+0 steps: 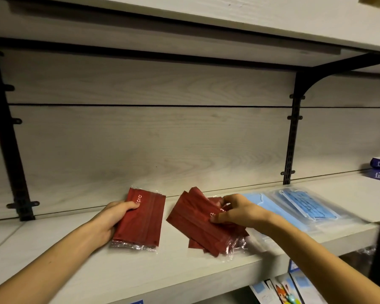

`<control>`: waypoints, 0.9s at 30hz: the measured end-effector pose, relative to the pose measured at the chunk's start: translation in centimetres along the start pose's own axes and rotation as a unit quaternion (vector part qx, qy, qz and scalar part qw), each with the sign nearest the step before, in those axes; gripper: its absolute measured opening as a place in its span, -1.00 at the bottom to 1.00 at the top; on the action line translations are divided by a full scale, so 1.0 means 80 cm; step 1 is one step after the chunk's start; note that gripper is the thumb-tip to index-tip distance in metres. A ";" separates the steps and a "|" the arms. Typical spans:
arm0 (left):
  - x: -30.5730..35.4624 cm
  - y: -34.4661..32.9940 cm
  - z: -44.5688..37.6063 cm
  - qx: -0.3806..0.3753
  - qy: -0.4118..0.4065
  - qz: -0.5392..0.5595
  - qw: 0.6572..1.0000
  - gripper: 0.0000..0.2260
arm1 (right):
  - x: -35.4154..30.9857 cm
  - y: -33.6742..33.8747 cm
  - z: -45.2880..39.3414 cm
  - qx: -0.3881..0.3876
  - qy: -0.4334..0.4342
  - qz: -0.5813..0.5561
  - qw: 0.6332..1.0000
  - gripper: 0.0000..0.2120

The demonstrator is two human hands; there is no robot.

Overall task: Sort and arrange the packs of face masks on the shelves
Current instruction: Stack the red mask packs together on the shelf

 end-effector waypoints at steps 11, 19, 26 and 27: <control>-0.003 0.049 0.029 0.001 0.007 -0.013 1.000 -0.81 | -0.057 -0.045 -0.042 -0.282 -0.007 0.052 0.958 -0.76; -0.003 0.027 0.040 -0.043 -0.014 0.034 0.998 -0.72 | -0.135 -0.105 -0.107 -0.034 0.086 0.490 0.867 -0.69; 0.002 0.006 0.046 -0.115 -0.034 -0.009 0.993 -0.71 | -0.151 -0.145 -0.120 0.054 0.219 0.492 0.841 -0.63; 0.003 0.009 0.045 -0.105 -0.045 -0.017 0.993 -0.72 | -0.147 -0.142 -0.119 0.091 0.230 0.476 0.844 -0.56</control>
Point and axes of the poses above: each hand's wrist, its own z-axis away from the middle knuckle, its own y-axis out of the back of the hand, x = y × z, the point moved 8 cm from there along -z, towards the middle knuckle, and after that the axes turned 15 degrees about -x, right-handed, at the moved point
